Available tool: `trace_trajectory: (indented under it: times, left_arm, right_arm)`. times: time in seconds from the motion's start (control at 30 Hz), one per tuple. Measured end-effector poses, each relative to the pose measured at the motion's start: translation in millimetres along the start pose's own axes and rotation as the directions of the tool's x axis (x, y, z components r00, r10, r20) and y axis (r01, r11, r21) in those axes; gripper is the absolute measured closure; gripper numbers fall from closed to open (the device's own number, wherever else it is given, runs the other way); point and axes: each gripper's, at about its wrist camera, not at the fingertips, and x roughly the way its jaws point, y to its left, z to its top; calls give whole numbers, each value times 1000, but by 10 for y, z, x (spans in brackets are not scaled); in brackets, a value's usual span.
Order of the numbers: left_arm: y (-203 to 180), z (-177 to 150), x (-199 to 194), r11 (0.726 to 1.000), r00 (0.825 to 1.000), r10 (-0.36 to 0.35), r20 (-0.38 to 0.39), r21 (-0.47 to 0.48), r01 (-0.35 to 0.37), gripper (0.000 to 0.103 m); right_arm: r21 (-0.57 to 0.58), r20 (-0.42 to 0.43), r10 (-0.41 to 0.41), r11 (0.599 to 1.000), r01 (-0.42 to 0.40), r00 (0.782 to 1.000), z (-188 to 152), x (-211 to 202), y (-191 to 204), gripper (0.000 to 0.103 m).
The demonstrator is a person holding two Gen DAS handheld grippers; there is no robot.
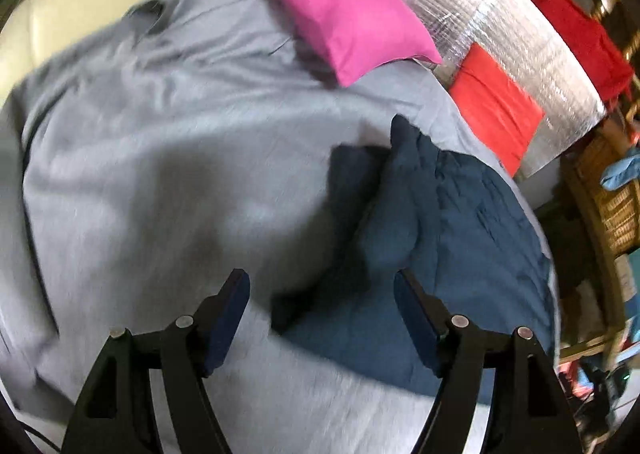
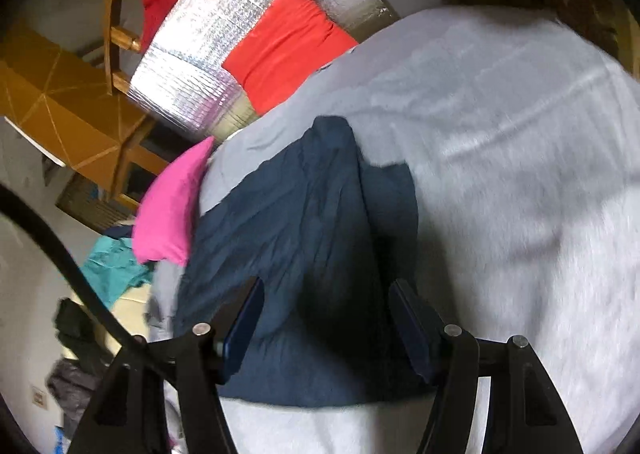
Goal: Fold large clothes
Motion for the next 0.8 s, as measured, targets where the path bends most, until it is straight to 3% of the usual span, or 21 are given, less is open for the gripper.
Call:
trace_trajectory:
  times: [0.13, 0.3, 0.43, 0.53, 0.67, 0.8]
  left_arm:
    - [-5, -277, -134, 996, 996, -83, -11, -12, 83, 27]
    - [-335, -547, 21, 981, 977, -182, -114, 41, 188, 22]
    - [-386, -545, 285, 975, 964, -217, -157, -79, 206, 22]
    - [-405, -551, 424, 965, 961, -231, -150, -160, 207, 22]
    - [-568, -632, 502, 974, 975, -191, -116, -142, 174, 22]
    - [-834, -714, 478, 998, 998, -54, -21, -11, 54, 22]
  right_arm:
    - [55, -7, 104, 993, -104, 995, -341, -143, -42, 27]
    - [108, -111, 220, 972, -208, 969, -773, 62, 60, 27]
    - [151, -164, 189, 975, -165, 968, -898, 449, 111, 27]
    - [233, -125, 175, 962, -143, 977, -906, 642, 27, 27]
    - [352, -48, 174, 924, -146, 984, -928, 836, -106, 26]
    - [363, 55, 144, 919, -154, 988, -942, 872, -44, 25]
